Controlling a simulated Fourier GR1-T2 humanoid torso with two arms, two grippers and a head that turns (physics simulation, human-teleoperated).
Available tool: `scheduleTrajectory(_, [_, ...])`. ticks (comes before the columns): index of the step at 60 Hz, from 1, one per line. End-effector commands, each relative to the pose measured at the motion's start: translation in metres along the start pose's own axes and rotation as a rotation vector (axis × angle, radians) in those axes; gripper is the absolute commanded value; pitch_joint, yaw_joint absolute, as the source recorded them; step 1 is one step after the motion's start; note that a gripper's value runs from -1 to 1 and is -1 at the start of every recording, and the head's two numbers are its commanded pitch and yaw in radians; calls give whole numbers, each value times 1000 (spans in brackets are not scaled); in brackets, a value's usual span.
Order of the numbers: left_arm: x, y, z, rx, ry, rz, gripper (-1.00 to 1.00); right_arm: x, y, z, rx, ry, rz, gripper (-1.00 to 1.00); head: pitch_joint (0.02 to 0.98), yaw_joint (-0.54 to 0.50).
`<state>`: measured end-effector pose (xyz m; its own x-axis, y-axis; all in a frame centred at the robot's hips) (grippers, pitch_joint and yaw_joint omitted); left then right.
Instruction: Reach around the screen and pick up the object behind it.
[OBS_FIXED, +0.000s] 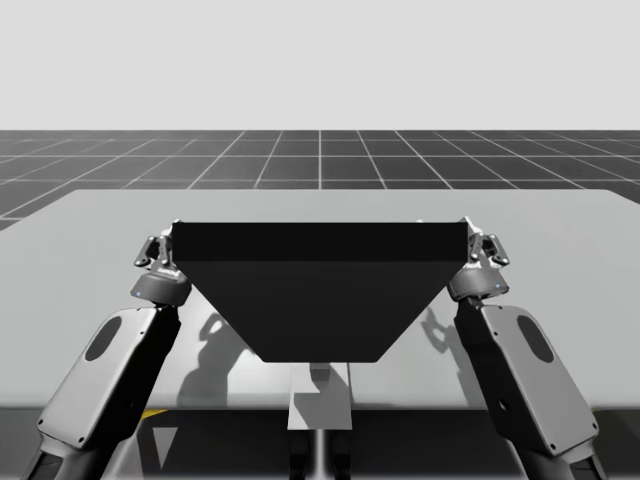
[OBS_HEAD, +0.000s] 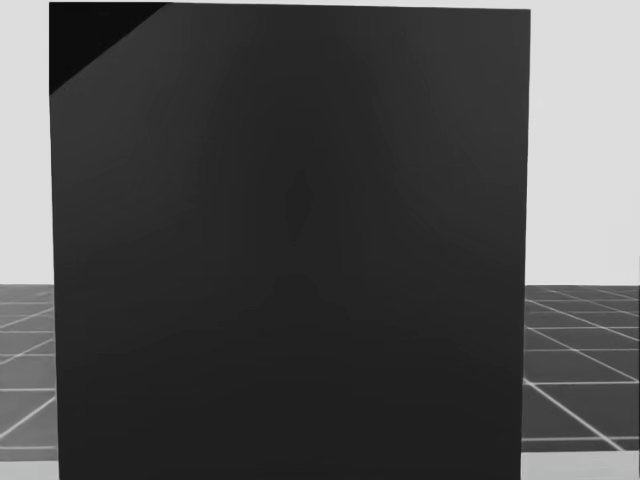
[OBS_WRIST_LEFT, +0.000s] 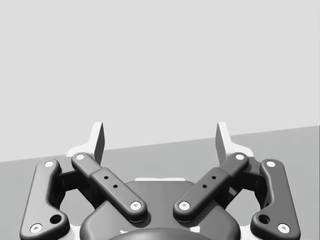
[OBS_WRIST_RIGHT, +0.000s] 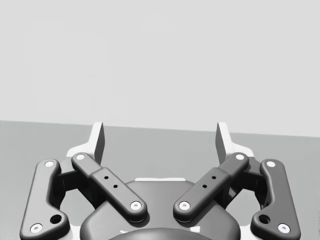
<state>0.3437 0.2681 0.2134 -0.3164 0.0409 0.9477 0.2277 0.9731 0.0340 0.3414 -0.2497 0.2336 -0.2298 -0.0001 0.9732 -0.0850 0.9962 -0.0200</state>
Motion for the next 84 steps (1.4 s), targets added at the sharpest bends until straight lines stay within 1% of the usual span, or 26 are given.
scheduleTrajectory(1, [-1,-1,0,-5,5,-4,-1000,0,5,6,29,-10,-1,-1000,46,-36])
scheduleTrajectory(4, [-1,-1,0,-8,9,0,-1000,0,6,6,41,-17,7,-1000,47,-35])
scheduleTrajectory(6, [0,0,0,-18,23,7,-1000,1,7,6,69,-13,-11,-1000,49,-34])
scheduleTrajectory(7, [0,0,1,-32,42,16,-1000,0,8,6,113,8,-34,-1000,50,-34])
scheduleTrajectory(8, [0,0,2,-44,51,21,-1000,-1,9,7,125,19,-31,-1000,50,-34])
scheduleTrajectory(11, [0,-1,4,-89,91,41,-1000,-2,9,9,185,49,-44,-1000,52,-35])
scheduleTrajectory(12, [0,-1,5,-105,104,45,-1000,-3,10,9,195,59,-57,-1000,52,-36])
scheduleTrajectory(13, [0,-1,8,-144,135,47,-1000,-3,10,11,228,90,-89,-1000,52,-37])
scheduleTrajectory(14, [0,-1,9,-157,144,49,-1000,-3,10,12,240,97,-94,-1000,53,-38])
scheduleTrajectory(16, [0,-1,12,-178,159,48,-1000,-4,11,14,269,100,-89,-1000,53,-38])
scheduleTrajectory(19, [1,-2,19,-226,204,47,-1000,-5,12,18,324,130,-106,-1000,55,-37])
scheduleTrajectory(27, [3,-1,39,-304,269,29,-1000,-10,10,32,435,182,-106,-1000,61,-35])
scheduleTrajectory(34, [4,-1,58,-392,323,36,-1000,-15,1,47,525,198,-70,-1000,68,-35])
scheduleTrajectory(35, [5,0,61,-415,333,34,-1000,-15,-1,49,535,197,-55,-1000,69,-34])
scheduleTrajectory(41, [7,0,70,-486,358,44,-1000,-16,-10,56,579,186,-20,-1000,74,-34])
scheduleTrajectory(45, [8,0,75,-532,376,30,-1000,-15,-16,62,622,181,0,-1000,78,-35])
scheduleTrajectory(49, [9,-1,78,-582,390,12,-1000,-14,-20,68,672,177,38,-1000,81,-35])
scheduleTrajectory(52, [10,-2,78,-616,390,18,-1000,-13,-23,71,708,173,51,-1000,83,-35])
scheduleTrajectory(56, [9,-5,77,-649,397,-2,-1000,-14,-26,74,747,165,61,-1000,84,-35])
scheduleTrajectory(57, [8,-7,76,-663,399,-1,-1000,-15,-27,74,770,160,73,-1000,84,-35])
scheduleTrajectory(60, [6,-9,74,-680,406,3,-1000,-16,-28,75,783,154,75,-1000,84,-33])
scheduleTrajectory(61, [3,-10,72,-684,415,-13,-1000,-17,-28,75,804,151,75,-1000,85,-33])
scheduleTrajectory(63, [2,-12,70,-689,420,-14,-1000,-18,-28,75,813,146,85,-1000,84,-33])
scheduleTrajectory(67, [-2,-15,65,-703,432,-17,-1000,-19,-28,75,841,140,87,-1000,84,-32])
scheduleTrajectory(75, [-8,-24,53,-712,444,-2,-1000,-20,-26,74,849,131,94,-1000,87,-29])
scheduleTrajectory(84, [-16,-44,36,-729,453,11,-1000,-21,-19,73,871,121,103,-1000,87,-22])
